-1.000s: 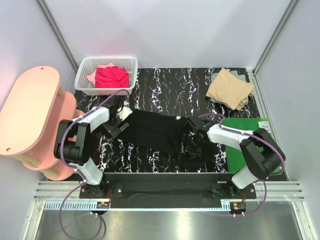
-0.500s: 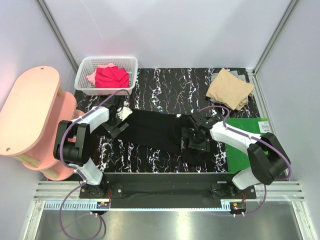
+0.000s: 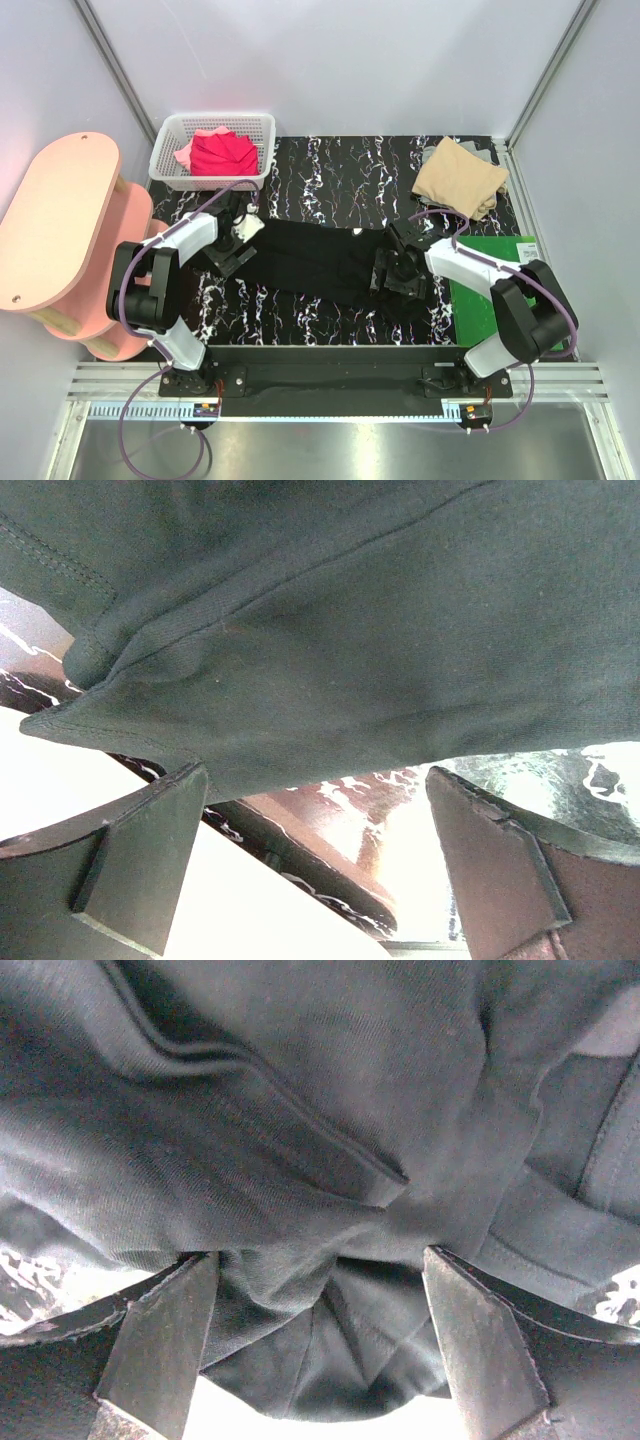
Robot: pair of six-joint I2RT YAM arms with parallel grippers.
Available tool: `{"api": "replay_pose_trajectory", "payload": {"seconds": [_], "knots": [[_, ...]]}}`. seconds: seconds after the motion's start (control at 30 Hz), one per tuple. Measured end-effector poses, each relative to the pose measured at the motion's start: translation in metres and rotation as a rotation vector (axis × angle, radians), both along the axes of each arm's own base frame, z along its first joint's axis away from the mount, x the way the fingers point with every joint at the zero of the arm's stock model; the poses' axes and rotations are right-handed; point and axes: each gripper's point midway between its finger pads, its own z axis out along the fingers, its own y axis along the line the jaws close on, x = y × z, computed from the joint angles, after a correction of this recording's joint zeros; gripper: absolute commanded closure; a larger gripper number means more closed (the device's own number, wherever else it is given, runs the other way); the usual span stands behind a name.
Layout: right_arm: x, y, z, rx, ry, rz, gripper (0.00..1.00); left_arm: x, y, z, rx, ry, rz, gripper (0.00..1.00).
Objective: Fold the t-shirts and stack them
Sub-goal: Fold the other side of the tshirt into a rectangle
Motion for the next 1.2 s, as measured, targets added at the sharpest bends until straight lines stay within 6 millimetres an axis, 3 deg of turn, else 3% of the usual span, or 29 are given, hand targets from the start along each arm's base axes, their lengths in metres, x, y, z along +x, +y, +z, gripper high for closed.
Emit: {"api": "replay_pose_trajectory", "payload": {"seconds": [0.23, 0.43, 0.53, 0.6, 0.67, 0.87, 0.97, 1.2], "knots": [[0.000, 0.009, 0.007, 0.059, 0.005, 0.011, 0.12, -0.002, 0.000, 0.000, 0.002, 0.009, 0.000, 0.03], [0.006, 0.027, 0.059, 0.213, -0.115, 0.046, 0.11, -0.002, 0.001, 0.001, 0.007, 0.009, 0.002, 0.03], [0.012, 0.023, 0.081, 0.253, -0.178, 0.023, 0.13, 0.000, 0.001, 0.003, 0.007, 0.004, 0.001, 0.03], [0.017, 0.017, 0.084, 0.255, -0.190, -0.014, 0.13, 0.003, -0.001, 0.006, 0.005, -0.005, -0.002, 0.03], [0.019, 0.008, 0.076, 0.240, -0.176, -0.058, 0.14, 0.005, -0.002, 0.007, 0.004, -0.011, -0.005, 0.03], [0.012, -0.026, 0.025, 0.163, -0.041, -0.214, 0.15, 0.006, -0.004, 0.008, 0.003, -0.013, -0.006, 0.04], [0.007, -0.032, 0.006, 0.140, 0.015, -0.243, 0.15, 0.006, -0.004, 0.008, 0.003, -0.012, -0.006, 0.04], [0.016, -0.032, 0.003, 0.155, 0.000, -0.253, 0.17, 0.006, -0.004, 0.008, 0.003, -0.012, -0.004, 0.04]]}}
